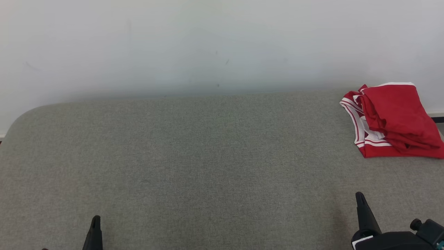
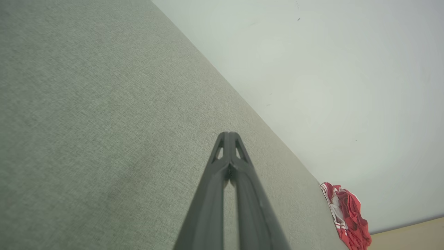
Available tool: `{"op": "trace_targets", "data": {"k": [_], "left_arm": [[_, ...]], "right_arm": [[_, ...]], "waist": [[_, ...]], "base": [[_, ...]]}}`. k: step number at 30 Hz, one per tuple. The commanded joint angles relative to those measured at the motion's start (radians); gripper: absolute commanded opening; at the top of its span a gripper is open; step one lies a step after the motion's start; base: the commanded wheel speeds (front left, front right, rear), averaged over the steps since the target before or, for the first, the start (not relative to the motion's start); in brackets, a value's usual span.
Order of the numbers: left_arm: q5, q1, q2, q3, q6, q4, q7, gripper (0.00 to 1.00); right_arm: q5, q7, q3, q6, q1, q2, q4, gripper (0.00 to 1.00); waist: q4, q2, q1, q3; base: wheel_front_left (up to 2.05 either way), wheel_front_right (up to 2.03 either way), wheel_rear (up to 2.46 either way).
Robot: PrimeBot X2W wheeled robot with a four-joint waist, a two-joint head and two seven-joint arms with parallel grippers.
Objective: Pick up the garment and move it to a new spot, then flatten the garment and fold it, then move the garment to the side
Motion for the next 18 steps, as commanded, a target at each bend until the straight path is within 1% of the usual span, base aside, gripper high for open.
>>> {"op": "trace_targets", "data": {"k": [1, 17, 18], "left_arm": [[-0.046, -0.029, 0.006, 0.002, -0.005, -0.007, 0.01, 0.0], [-0.228, -0.061, 0.007, 0.003, -0.012, 0.002, 0.055, 0.0], [-0.252, -0.064, 0.007, 0.003, -0.012, 0.003, 0.061, 0.0]], "right_arm": [[0.038, 0.009, -0.01, -0.001, -0.023, 0.002, -0.012, 0.0], [0.201, 0.054, -0.035, -0.001, -0.042, 0.011, -0.011, 0.0], [0.22, 0.059, -0.039, -0.001, -0.044, 0.012, -0.011, 0.0]], "waist": [[0.0, -0.0001, -0.0001, 0.001], [0.001, -0.0001, -0.0001, 0.008], [0.001, -0.0001, -0.0001, 0.009]], "base": [[0.0, 0.0, 0.0], [0.0, 0.0, 0.0], [0.0, 0.0, 0.0]]}}
